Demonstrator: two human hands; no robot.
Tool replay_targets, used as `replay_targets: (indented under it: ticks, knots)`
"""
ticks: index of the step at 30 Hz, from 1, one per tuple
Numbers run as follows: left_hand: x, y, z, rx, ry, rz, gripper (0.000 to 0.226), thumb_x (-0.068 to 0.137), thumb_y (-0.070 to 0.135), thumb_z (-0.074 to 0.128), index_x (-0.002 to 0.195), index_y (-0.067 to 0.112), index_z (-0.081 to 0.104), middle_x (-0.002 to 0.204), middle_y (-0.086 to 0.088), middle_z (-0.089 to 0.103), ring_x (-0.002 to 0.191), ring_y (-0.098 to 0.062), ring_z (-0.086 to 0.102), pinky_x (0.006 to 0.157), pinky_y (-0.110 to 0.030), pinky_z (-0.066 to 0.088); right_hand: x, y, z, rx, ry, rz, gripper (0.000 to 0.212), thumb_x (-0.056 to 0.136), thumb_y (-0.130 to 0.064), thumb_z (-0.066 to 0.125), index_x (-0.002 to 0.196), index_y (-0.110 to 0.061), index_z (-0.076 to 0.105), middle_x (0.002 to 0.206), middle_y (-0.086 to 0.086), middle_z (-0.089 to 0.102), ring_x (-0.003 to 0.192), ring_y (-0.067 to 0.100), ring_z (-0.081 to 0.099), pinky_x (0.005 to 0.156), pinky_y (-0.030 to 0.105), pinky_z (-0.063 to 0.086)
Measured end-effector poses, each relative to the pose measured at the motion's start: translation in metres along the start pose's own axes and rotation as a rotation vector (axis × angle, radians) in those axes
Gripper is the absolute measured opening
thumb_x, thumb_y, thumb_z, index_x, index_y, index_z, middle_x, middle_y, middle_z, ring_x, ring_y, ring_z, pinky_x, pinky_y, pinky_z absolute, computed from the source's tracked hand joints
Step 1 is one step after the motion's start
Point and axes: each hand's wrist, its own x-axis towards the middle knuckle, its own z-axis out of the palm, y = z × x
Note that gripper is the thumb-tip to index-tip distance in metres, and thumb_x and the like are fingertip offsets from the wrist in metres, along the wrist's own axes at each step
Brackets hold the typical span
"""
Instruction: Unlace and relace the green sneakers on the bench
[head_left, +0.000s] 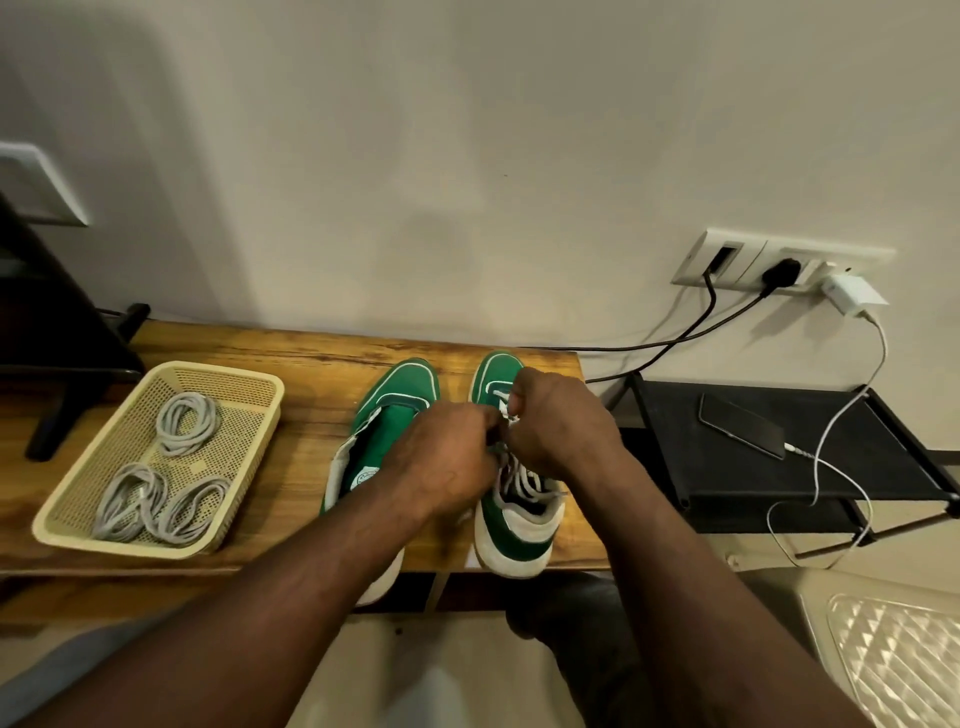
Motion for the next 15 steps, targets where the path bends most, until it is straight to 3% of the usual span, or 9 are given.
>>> replay_targets:
  ticks: [4,7,11,15]
  knots:
    - [-0.012,-0.007,-0.025,0.094,-0.025,-0.001,0.015,0.096,0.018,0.065,0.109,0.022,0.072,0.086,0.001,0.07,0.079,-0.017,0.067,0.07,-0.036,0.06,-0.016,-0.033,0.006,0.14,0.141,-0.149,0.023,0.08,-0.01,0.068,0.1,-0.021,0.064,0.1,0.0,0.061,0.092,0.024,0.06,0.076,0.04,0.056]
    - [-0.023,-0.016,-0.045,0.176,0.03,-0.032,0.009,0.095,0.016,0.062,0.1,0.019,0.07,0.081,0.001,0.063,0.074,-0.017,0.062,0.065,-0.034,0.057,-0.018,-0.054,0.015,0.23,0.134,-0.24,0.028,0.079,-0.005,0.062,0.102,-0.021,0.066,0.094,-0.001,0.068,0.087,0.024,0.063,0.072,0.038,0.055]
    - [-0.037,-0.049,-0.075,0.178,0.072,-0.186,0.018,0.089,0.022,0.064,0.073,0.023,0.057,0.076,-0.003,0.058,0.074,-0.029,0.06,0.06,-0.03,0.043,-0.007,-0.084,0.033,0.419,0.116,-0.299,0.021,0.077,-0.006,0.063,0.084,-0.026,0.067,0.085,-0.01,0.072,0.086,0.018,0.068,0.075,0.035,0.056]
    - [-0.056,-0.098,-0.097,0.105,0.077,-0.294,0.013,0.087,0.021,0.065,0.075,0.02,0.069,0.068,0.002,0.055,0.072,-0.025,0.06,0.055,-0.029,0.035,-0.003,-0.129,0.058,0.42,0.051,-0.418,0.024,0.082,-0.005,0.063,0.092,-0.026,0.07,0.089,-0.01,0.073,0.087,0.015,0.067,0.074,0.03,0.056]
